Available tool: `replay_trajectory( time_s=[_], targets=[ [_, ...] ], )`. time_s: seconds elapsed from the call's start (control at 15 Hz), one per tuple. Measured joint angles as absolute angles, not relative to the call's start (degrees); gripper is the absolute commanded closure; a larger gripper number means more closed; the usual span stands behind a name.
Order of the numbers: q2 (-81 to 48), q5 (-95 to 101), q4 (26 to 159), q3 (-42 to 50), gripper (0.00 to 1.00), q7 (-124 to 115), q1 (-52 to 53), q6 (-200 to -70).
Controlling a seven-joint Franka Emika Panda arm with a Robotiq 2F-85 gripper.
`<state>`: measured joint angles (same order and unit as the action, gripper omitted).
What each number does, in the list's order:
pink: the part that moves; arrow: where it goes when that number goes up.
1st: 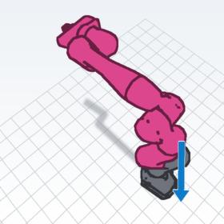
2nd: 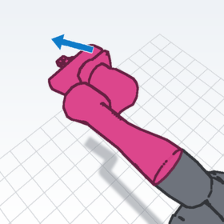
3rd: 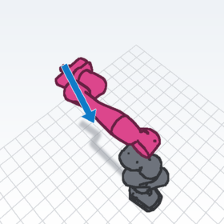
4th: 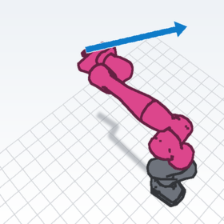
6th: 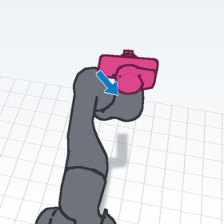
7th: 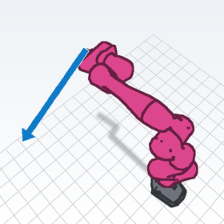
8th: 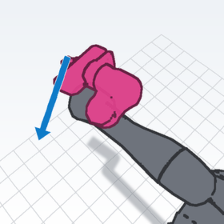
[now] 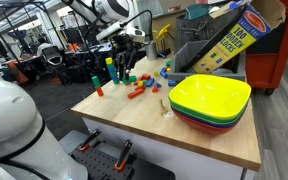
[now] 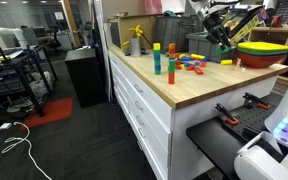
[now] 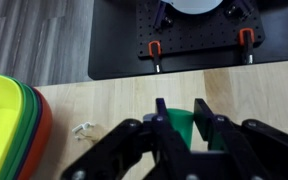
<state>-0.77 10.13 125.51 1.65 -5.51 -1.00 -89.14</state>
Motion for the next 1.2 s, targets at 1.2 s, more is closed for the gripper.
replay_trajectory(
  time_s=[1.2],
  targets=[
    [-18.61,21.53,111.45,-3.84,0.92,-1.10,5.03,-70.64]
  ],
)
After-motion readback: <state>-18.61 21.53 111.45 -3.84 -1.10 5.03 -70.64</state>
